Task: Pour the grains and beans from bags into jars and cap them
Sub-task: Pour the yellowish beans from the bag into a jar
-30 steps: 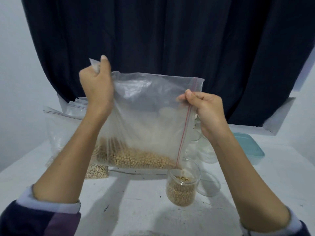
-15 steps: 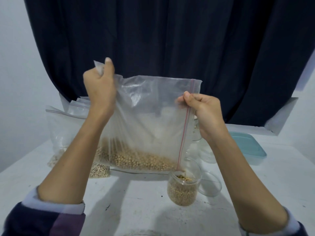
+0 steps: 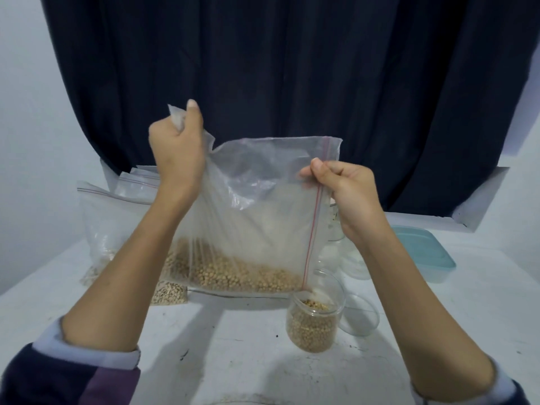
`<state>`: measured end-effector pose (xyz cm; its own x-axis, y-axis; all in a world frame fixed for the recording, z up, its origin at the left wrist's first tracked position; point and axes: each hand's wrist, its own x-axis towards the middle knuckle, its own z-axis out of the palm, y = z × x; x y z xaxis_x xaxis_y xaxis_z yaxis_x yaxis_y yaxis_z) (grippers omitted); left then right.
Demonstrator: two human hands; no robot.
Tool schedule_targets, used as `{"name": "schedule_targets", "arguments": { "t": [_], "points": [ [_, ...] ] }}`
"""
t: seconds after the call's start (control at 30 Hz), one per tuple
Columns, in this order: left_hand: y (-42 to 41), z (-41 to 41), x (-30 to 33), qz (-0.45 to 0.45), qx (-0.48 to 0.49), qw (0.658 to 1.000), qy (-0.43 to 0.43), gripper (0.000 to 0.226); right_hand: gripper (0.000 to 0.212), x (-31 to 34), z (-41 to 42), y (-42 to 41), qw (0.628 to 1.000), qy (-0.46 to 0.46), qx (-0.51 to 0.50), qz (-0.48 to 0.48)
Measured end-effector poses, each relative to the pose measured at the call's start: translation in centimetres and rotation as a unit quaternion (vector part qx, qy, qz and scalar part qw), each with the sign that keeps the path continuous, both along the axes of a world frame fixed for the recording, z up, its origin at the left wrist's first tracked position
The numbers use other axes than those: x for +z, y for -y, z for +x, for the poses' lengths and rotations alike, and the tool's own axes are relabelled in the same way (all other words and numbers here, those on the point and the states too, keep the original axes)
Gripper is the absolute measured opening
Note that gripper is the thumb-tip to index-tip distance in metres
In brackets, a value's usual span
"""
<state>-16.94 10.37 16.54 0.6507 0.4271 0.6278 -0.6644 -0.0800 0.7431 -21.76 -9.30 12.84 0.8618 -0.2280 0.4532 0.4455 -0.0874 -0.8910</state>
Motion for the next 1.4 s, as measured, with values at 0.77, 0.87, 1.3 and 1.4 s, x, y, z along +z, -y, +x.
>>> {"name": "schedule_targets", "arguments": {
  "t": [0.77, 0.87, 1.3, 1.4],
  "points": [
    [-0.6, -0.1, 0.5, -0.025, 0.005, 1.000, 0.001, 0.054, 0.019, 0.5, -0.2, 0.8, 1.000, -0.003, -0.017, 0.022],
    [-0.3, -0.1, 0.6, -0.026, 0.000, 1.000, 0.016, 0.056, 0.020, 0.5, -0.2, 0.6, 1.000, 0.002, -0.014, 0.022],
    [0.5, 0.0, 0.0, 0.011, -0.024, 1.000, 0.002, 0.055, 0.020, -0.2, -0.2, -0.3, 1.000, 0.001, 0.001, -0.003],
    [-0.4, 0.1, 0.2, -0.013, -0.008, 1.000, 0.000, 0.055, 0.020, 0.1, -0.1, 0.5, 1.000, -0.004, -0.014, 0.021]
  ]
}}
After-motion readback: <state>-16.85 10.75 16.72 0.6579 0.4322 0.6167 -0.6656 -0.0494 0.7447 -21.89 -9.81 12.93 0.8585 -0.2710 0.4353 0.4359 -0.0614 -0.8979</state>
